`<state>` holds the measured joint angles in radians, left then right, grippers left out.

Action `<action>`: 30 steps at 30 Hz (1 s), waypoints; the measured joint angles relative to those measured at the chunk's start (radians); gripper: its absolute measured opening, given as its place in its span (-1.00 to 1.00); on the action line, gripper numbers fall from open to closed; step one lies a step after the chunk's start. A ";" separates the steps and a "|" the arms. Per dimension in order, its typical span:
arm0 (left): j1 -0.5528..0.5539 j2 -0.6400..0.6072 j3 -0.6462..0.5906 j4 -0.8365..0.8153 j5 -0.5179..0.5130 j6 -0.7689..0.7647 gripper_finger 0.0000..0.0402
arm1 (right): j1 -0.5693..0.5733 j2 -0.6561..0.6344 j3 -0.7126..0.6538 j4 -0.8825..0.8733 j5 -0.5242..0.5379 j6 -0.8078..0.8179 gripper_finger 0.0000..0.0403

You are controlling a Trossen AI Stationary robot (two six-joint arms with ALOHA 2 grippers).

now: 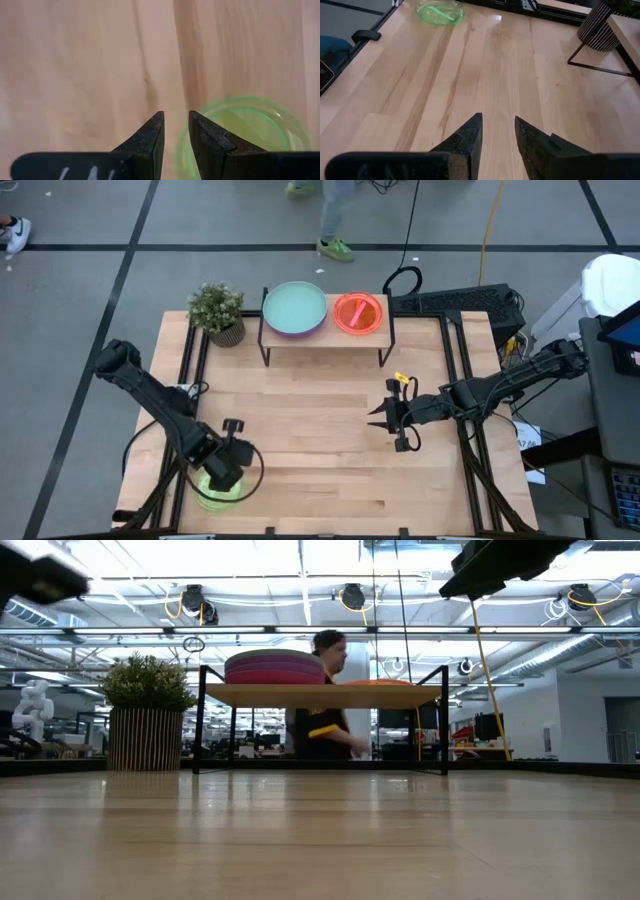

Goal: Place and stack plates onto a shelf
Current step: Stack the transparent green plate on top of the transparent pink plate on the shelf

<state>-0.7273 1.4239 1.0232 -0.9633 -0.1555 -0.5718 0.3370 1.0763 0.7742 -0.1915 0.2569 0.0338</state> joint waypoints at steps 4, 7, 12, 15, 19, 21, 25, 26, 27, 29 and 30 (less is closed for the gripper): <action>-0.020 0.000 -0.087 0.090 0.042 -0.068 -0.53 | 0.000 0.000 0.000 0.000 0.001 -0.009 -0.50; -0.023 0.000 -0.129 0.130 0.068 -0.094 -0.53 | 0.000 0.000 0.000 0.000 0.001 -0.010 -0.50; -0.025 0.000 -0.179 0.157 0.111 -0.100 -0.53 | 0.000 0.000 0.000 0.000 0.001 -0.011 -0.50; -0.025 0.000 -0.207 0.160 0.126 -0.112 -0.53 | 0.000 0.000 0.000 0.000 0.001 -0.011 -0.50; -0.025 -0.001 -0.272 0.210 0.180 -0.136 -0.53 | 0.000 0.000 0.000 0.000 0.001 -0.011 -0.50; -0.025 -0.001 -0.307 0.248 0.209 -0.142 -0.53 | 0.000 0.000 0.000 0.000 0.001 -0.011 -0.50; -0.025 -0.001 -0.351 0.260 0.217 -0.150 -0.53 | 0.000 0.000 0.000 0.000 0.001 -0.011 -0.50; -0.025 -0.001 -0.356 0.261 0.217 -0.152 -0.53 | 0.000 0.000 0.000 0.000 0.001 -0.011 -0.50; -0.025 -0.001 -0.360 0.265 0.217 -0.152 -0.53 | 0.000 0.000 0.000 0.000 0.001 -0.011 -0.50; -0.025 -0.001 -0.364 0.265 0.218 -0.151 -0.53 | 0.000 0.000 0.000 0.000 0.001 -0.011 -0.50; -0.025 -0.001 -0.364 0.266 0.219 -0.149 -0.53 | 0.000 0.000 0.000 0.000 0.001 -0.011 -0.50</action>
<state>-0.7525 1.4227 0.6594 -0.6974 0.0634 -0.7207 0.3367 1.0763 0.7742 -0.1913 0.2581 0.0223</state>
